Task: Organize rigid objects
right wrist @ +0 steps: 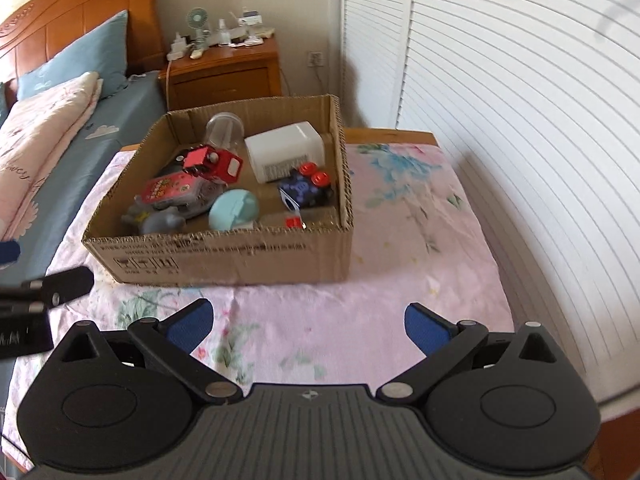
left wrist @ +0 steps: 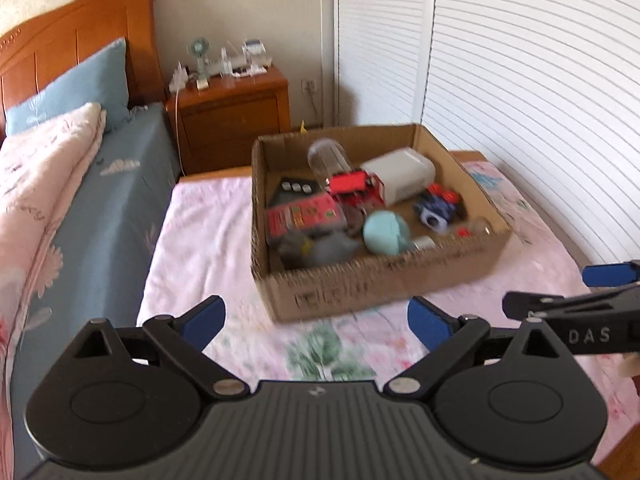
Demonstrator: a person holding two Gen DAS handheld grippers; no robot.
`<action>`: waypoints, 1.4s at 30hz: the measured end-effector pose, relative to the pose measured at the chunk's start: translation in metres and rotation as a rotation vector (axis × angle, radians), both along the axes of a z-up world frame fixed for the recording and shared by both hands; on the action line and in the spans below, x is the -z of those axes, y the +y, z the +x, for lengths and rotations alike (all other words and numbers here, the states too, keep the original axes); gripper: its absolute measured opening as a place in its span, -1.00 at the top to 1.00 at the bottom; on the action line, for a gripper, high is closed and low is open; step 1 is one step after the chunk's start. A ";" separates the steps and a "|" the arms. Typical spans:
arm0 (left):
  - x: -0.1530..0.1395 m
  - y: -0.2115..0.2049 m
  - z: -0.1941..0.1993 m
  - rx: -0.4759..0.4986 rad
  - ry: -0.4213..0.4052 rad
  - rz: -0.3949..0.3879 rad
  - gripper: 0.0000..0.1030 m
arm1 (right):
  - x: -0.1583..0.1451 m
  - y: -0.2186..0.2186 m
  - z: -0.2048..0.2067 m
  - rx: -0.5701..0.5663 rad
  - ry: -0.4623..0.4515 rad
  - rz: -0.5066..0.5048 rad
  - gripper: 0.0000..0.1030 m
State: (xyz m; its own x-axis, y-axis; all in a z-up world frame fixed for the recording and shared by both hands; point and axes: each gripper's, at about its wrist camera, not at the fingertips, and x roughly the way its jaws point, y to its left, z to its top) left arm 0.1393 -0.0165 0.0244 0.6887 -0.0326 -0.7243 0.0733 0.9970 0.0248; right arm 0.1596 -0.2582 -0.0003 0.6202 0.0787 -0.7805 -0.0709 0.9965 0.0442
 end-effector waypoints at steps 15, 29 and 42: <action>-0.008 -0.010 -0.019 -0.006 -0.005 0.014 -0.89 | -0.013 0.004 -0.024 0.034 -0.042 -0.013 -1.00; -0.008 -0.012 -0.020 -0.001 -0.005 0.018 -0.89 | -0.017 0.002 -0.026 0.045 -0.059 -0.013 -1.00; -0.013 -0.013 -0.018 0.006 -0.017 0.019 -0.89 | -0.020 0.000 -0.027 0.043 -0.068 -0.013 -1.00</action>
State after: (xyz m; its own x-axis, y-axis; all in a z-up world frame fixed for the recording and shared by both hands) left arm 0.1211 -0.0297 0.0372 0.7006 -0.0226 -0.7132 0.0783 0.9959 0.0453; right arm 0.1329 -0.2581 0.0201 0.6741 0.0414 -0.7374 -0.0305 0.9991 0.0282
